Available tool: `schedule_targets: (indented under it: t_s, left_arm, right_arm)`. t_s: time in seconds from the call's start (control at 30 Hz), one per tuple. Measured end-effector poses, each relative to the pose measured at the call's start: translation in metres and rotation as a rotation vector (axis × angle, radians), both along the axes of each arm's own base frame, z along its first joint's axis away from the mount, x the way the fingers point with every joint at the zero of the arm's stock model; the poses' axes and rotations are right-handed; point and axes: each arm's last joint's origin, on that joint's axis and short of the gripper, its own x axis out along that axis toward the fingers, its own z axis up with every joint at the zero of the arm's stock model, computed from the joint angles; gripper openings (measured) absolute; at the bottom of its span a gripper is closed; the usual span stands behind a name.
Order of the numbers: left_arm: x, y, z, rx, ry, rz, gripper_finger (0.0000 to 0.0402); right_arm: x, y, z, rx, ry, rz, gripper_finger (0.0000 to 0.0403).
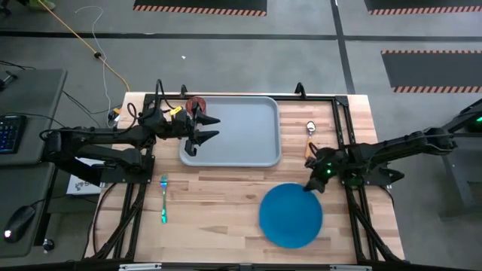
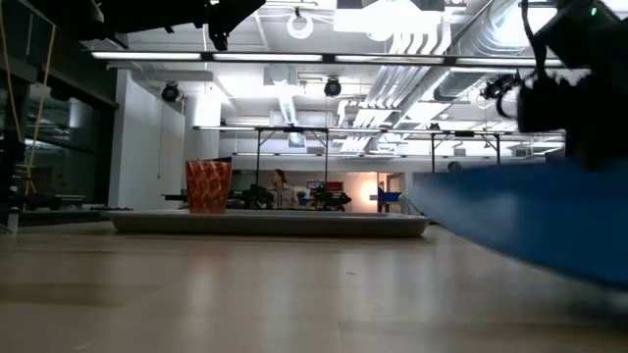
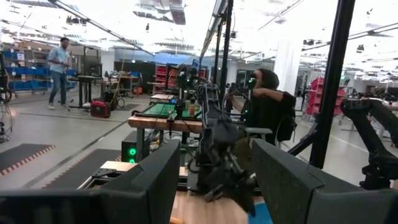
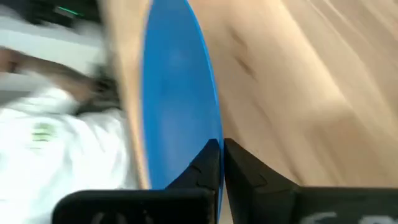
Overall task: Pick and place plate/cup/fork/spoon on tray
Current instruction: Put the blue plate on the serving tray to the bottom right of the brown cup
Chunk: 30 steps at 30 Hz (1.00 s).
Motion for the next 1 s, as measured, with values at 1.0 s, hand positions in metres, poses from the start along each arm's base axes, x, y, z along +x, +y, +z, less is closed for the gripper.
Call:
schedule_targets:
  t_s: [1.0]
  left_arm:
    - [-0.002, -0.015, 0.015, 0.006, -0.157, -0.074, 0.0188]
  right_arm:
    - [0.103, -0.119, 0.014, -0.45, -0.362, -0.943, 0.0]
